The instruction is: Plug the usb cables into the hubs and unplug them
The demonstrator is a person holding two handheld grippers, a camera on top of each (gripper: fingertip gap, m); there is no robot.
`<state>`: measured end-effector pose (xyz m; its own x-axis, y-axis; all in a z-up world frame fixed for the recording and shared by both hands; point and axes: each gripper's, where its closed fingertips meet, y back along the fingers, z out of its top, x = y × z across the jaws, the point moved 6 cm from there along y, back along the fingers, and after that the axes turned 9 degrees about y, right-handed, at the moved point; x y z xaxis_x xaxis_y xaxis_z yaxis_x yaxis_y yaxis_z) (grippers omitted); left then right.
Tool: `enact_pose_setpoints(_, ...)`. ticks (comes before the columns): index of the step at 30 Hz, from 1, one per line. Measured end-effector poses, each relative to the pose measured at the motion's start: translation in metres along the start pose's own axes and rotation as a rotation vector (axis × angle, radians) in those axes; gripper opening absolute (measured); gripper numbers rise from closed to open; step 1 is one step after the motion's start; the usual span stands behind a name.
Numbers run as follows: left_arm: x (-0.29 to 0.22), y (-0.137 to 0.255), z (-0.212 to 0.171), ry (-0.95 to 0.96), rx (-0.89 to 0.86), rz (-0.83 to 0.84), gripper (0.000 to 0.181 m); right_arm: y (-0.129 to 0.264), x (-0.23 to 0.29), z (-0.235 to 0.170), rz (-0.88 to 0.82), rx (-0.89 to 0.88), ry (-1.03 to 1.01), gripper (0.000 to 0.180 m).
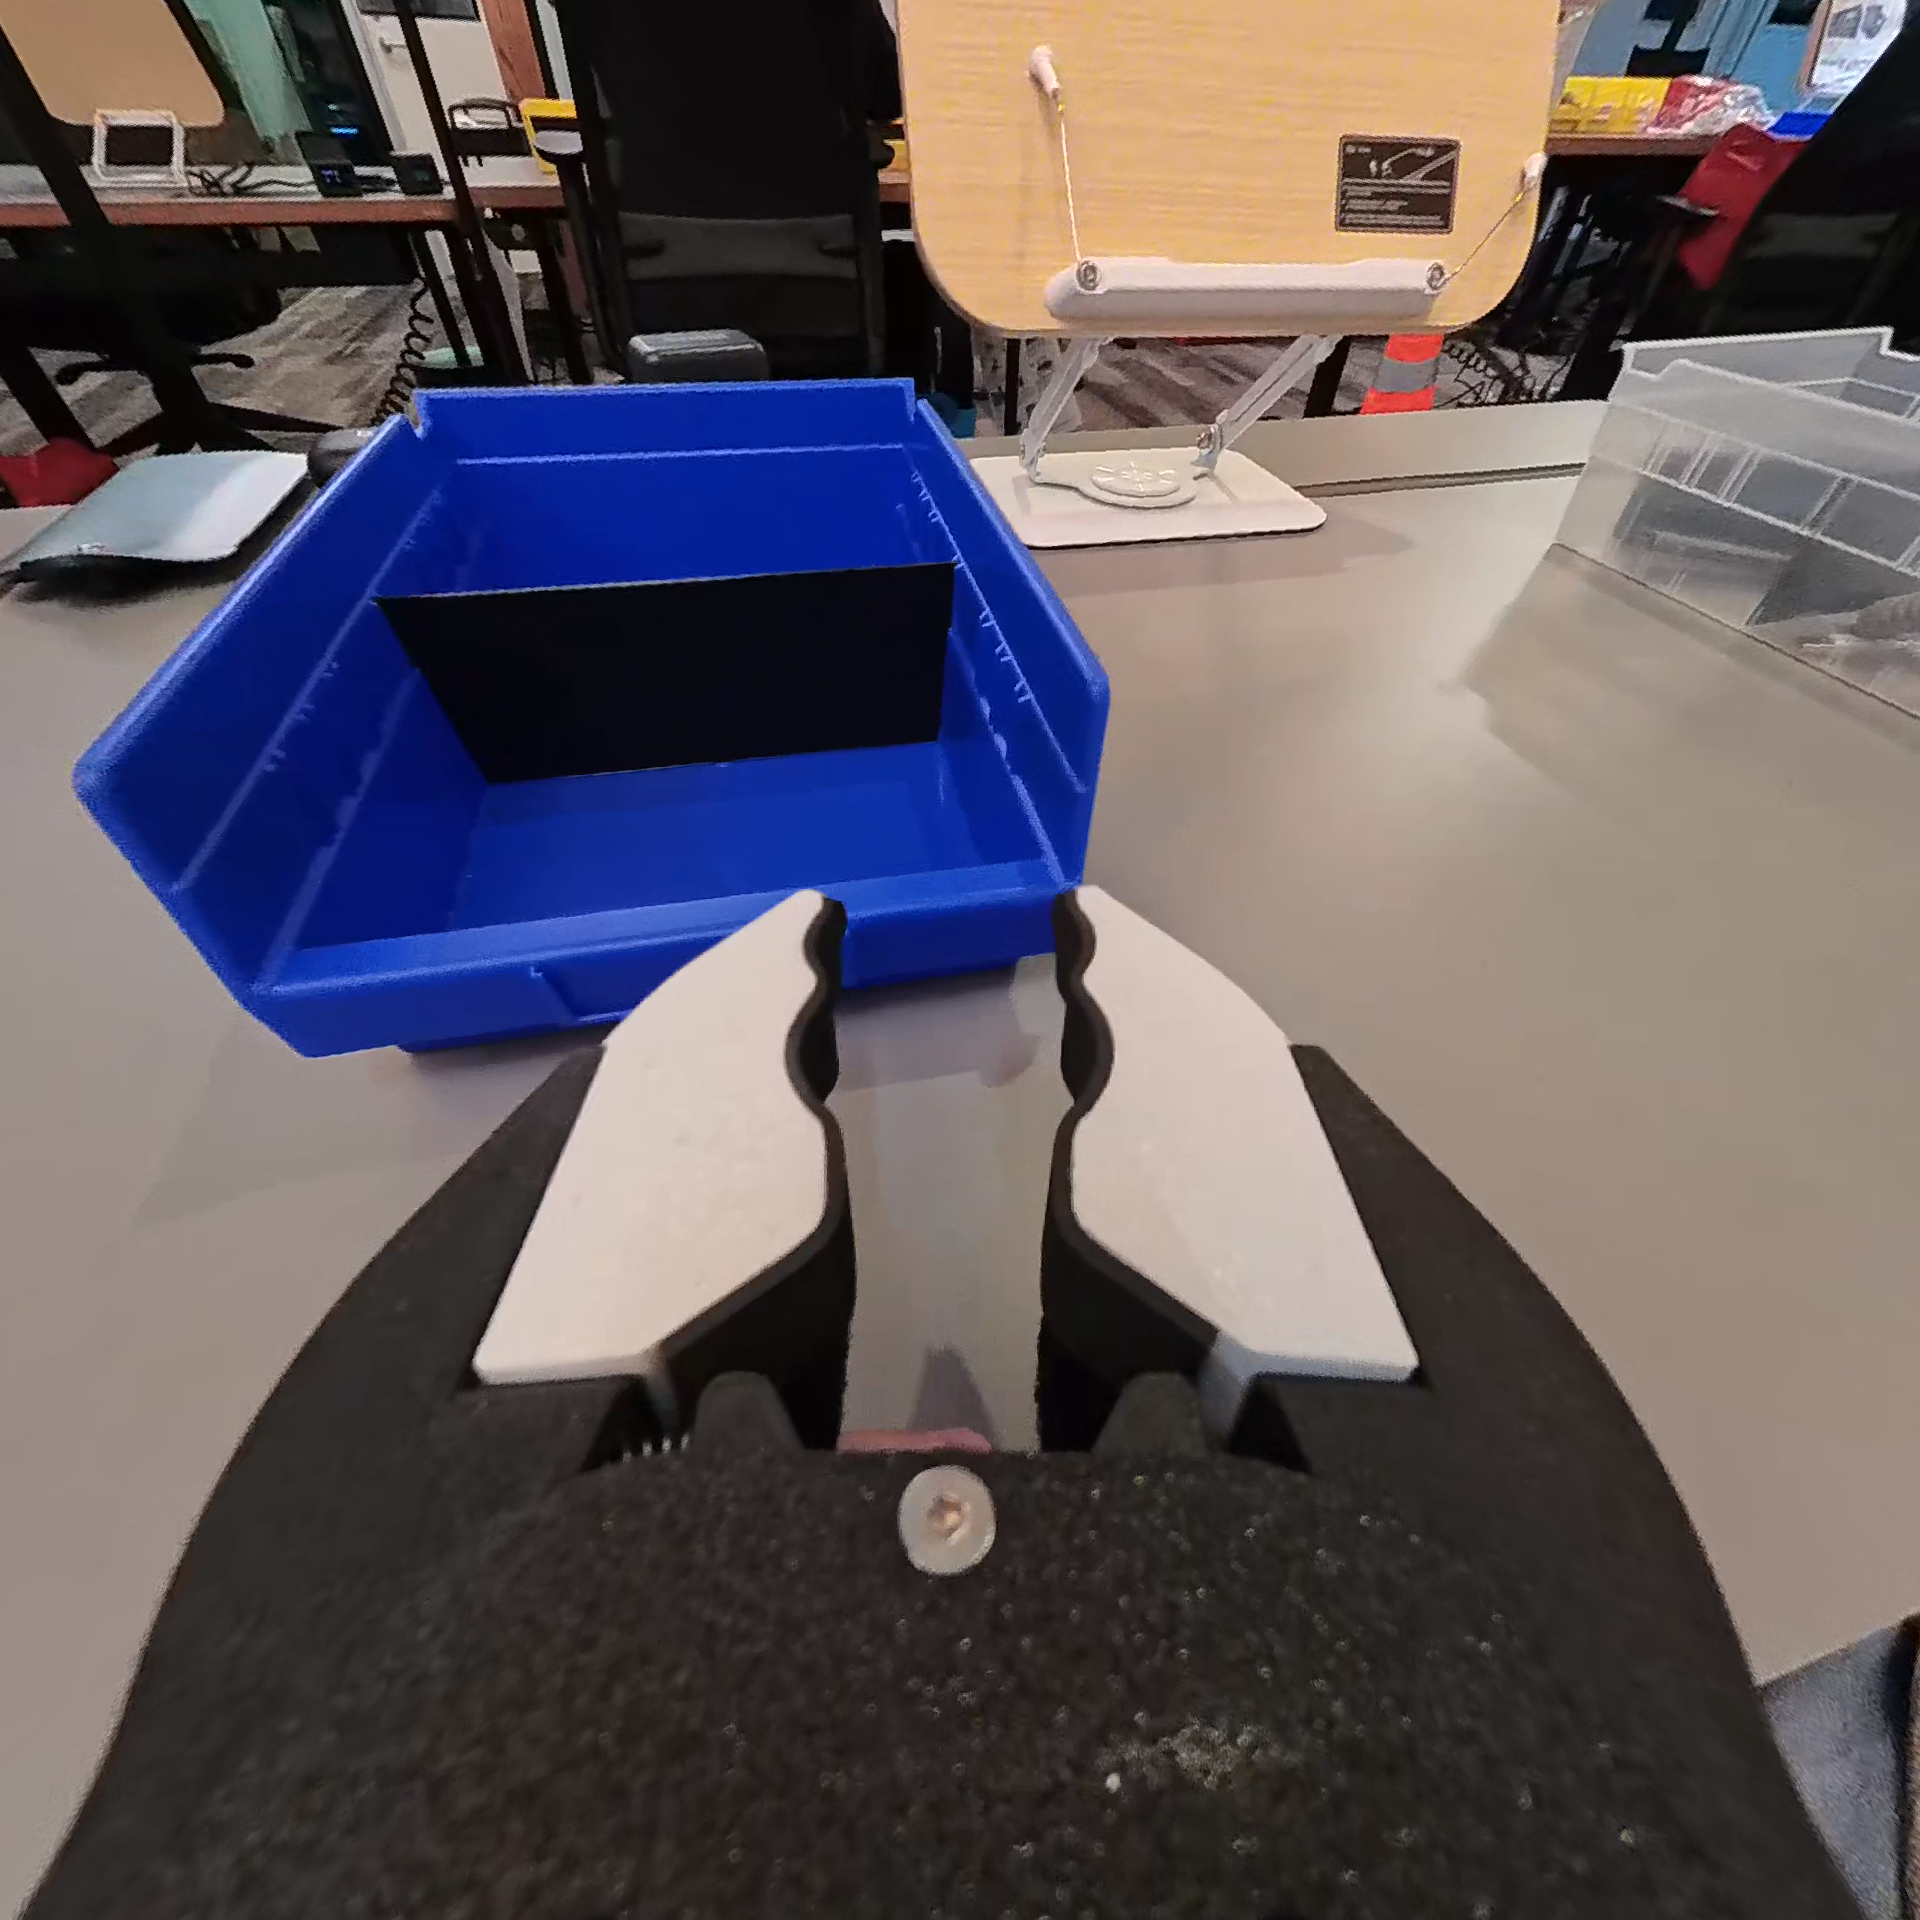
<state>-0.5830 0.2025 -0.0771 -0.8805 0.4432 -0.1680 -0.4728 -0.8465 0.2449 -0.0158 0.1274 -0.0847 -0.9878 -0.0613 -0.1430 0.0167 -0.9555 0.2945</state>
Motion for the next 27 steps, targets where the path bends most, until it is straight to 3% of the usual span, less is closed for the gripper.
enact_pose_setpoints(3,-0.006,-0.003,0.0,0.001,0.002,-0.021,0.039,-0.006,0.03,0.007,0.135,-0.051,0.038,0.045)
enact_pose_setpoints(6,-0.014,-0.009,-0.003,-0.015,0.024,-0.041,0.039,-0.027,0.051,0.006,0.136,-0.01,0.035,0.063)
enact_pose_setpoints(9,-0.028,-0.015,-0.006,-0.025,0.044,-0.083,0.038,-0.044,0.059,0.014,0.109,-0.031,0.004,0.066)
enact_pose_setpoints(13,-0.061,-0.024,-0.011,-0.046,0.066,-0.17,0.038,-0.039,0.08,0.018,0.215,-0.052,-0.022,0.087)
enact_pose_setpoints(15,-0.086,-0.033,-0.012,-0.037,0.068,-0.223,0.035,-0.03,0.096,0.02,0.353,-0.074,-0.054,0.087)
enact_pose_setpoints(18,-0.135,-0.051,-0.017,-0.034,0.107,-0.378,0.034,-0.011,0.112,0.02,0.482,-0.088,-0.047,0.064)
enact_pose_setpoints(23,-0.224,-0.074,-0.023,-0.028,0.113,-0.564,0.045,0.036,0.091,0.028,0.228,-0.214,0.036,0.063)
enact_pose_setpoints(27,-0.281,-0.099,-0.026,-0.07,0.049,-0.482,0.04,0.072,0.043,0.022,-0.179,-0.207,-0.014,0.062)
